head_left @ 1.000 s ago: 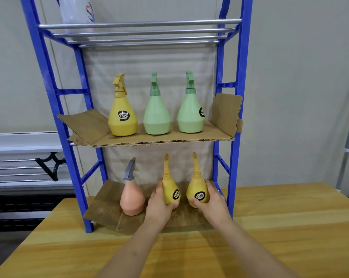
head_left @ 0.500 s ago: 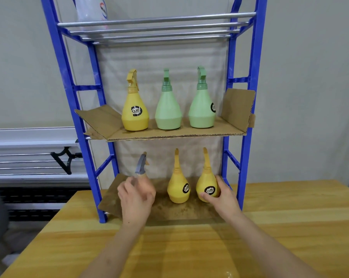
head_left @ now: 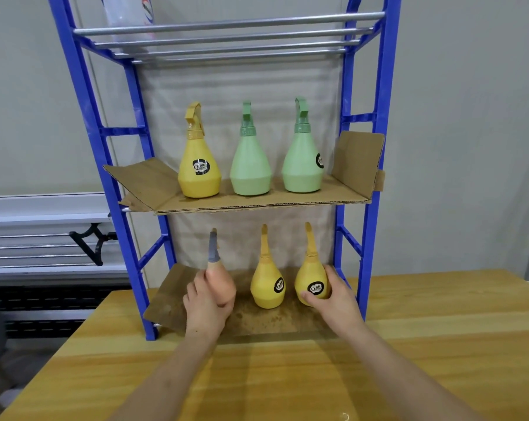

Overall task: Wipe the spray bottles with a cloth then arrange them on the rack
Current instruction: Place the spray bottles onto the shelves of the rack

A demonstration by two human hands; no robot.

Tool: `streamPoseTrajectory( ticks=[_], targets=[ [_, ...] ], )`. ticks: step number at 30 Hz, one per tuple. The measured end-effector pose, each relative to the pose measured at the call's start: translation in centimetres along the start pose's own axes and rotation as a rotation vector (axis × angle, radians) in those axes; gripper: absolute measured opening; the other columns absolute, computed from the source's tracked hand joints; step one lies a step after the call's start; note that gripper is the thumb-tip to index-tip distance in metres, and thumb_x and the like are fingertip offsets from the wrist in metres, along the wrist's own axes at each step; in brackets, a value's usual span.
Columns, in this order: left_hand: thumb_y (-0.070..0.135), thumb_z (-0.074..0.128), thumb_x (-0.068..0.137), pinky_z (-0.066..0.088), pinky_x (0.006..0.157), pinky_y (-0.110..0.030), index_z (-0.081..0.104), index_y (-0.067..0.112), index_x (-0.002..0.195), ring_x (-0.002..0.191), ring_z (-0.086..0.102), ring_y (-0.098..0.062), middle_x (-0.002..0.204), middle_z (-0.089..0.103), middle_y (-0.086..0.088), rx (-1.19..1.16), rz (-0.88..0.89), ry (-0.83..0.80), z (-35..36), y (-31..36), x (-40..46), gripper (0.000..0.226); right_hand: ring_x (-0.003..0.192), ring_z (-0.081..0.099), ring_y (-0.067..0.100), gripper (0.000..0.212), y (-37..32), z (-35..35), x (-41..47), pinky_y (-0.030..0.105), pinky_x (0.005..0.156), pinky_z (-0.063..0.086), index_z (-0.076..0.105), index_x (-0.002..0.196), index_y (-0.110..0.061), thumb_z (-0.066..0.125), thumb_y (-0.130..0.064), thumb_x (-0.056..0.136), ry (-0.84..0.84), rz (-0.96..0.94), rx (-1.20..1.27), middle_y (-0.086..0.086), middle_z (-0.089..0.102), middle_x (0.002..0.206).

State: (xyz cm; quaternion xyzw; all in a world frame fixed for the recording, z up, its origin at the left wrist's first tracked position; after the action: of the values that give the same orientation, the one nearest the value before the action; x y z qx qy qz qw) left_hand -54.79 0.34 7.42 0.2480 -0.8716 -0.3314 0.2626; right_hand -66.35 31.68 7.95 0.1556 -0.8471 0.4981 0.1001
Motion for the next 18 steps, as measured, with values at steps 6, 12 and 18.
streamPoseTrajectory(
  ticks=[6, 12, 18],
  targets=[
    [0.031, 0.089, 0.076, 0.042, 0.109, -0.050, 0.023, 0.017, 0.153, 0.133, 0.041, -0.035, 0.145, 0.040, -0.010, 0.010, 0.000, -0.006, 0.00, -0.25, 0.27, 0.102, 0.112, 0.050, 0.007, 0.083, -0.17, -0.09, -0.06, 0.022, 0.087, 0.046, 0.039, 0.149, -0.032, 0.084, -0.043, 0.080, -0.001, 0.001, -0.016, -0.015, 0.051, 0.121],
    [0.028, 0.089, 0.076, 0.042, 0.110, -0.051, 0.021, 0.020, 0.153, 0.135, 0.040, -0.034, 0.147, 0.038, -0.009, -0.001, -0.008, -0.040, 0.03, -0.36, 0.43, 0.103, 0.112, 0.052, 0.009, 0.082, -0.24, -0.05, -0.09, 0.022, 0.087, 0.047, 0.040, 0.148, -0.032, 0.084, -0.043, 0.080, 0.002, -0.003, -0.031, -0.014, 0.052, 0.121],
    [0.027, 0.091, 0.074, 0.042, 0.111, -0.052, 0.022, 0.022, 0.153, 0.137, 0.041, -0.032, 0.149, 0.039, -0.006, -0.014, -0.001, -0.058, 0.00, -0.44, 0.67, 0.105, 0.117, 0.054, 0.012, 0.085, -0.03, -0.01, 0.03, 0.027, 0.091, 0.052, 0.039, 0.150, -0.032, 0.084, -0.045, 0.079, 0.002, 0.007, -0.037, -0.009, 0.055, 0.129]
  ],
)
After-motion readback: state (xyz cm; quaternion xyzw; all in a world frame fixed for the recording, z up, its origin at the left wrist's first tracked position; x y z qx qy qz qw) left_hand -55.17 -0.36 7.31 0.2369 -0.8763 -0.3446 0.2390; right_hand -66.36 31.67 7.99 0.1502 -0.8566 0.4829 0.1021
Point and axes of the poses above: each hand's wrist, its own x-axis towards the middle knuckle, its own z-axis out of the palm, y = z × x, the point moved 10 cm from there along x, towards the middle knuckle
